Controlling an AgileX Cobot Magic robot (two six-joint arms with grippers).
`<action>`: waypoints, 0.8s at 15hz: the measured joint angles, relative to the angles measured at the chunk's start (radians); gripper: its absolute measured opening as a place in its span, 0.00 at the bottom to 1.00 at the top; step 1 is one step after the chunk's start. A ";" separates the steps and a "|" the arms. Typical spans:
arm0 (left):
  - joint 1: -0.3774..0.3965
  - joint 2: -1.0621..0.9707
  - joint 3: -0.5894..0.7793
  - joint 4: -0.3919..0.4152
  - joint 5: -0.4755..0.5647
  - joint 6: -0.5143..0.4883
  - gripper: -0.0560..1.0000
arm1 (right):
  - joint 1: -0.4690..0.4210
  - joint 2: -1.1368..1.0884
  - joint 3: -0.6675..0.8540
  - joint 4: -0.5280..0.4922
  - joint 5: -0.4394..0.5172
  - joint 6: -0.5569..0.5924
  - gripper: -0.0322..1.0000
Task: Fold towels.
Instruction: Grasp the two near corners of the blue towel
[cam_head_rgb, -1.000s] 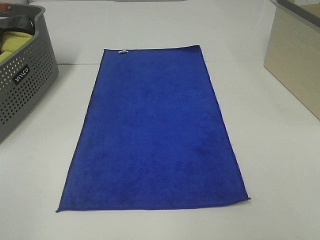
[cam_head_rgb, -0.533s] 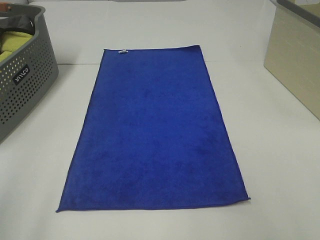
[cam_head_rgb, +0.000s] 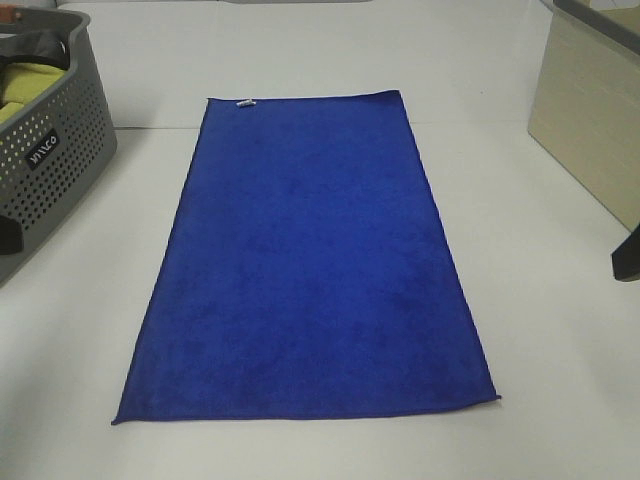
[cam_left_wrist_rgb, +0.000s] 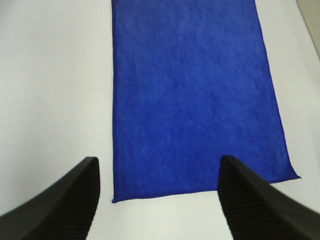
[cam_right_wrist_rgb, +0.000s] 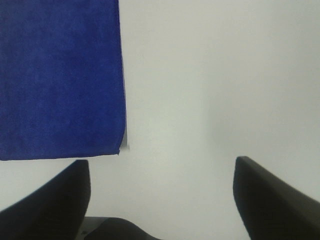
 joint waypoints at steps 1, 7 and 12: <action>0.000 0.082 0.000 -0.059 -0.003 0.071 0.66 | -0.001 0.067 -0.019 0.021 -0.001 -0.029 0.75; 0.000 0.509 -0.001 -0.457 -0.006 0.558 0.66 | -0.001 0.362 -0.036 0.305 -0.071 -0.272 0.75; 0.000 0.682 -0.002 -0.618 -0.009 0.750 0.66 | -0.001 0.557 -0.036 0.484 -0.108 -0.457 0.75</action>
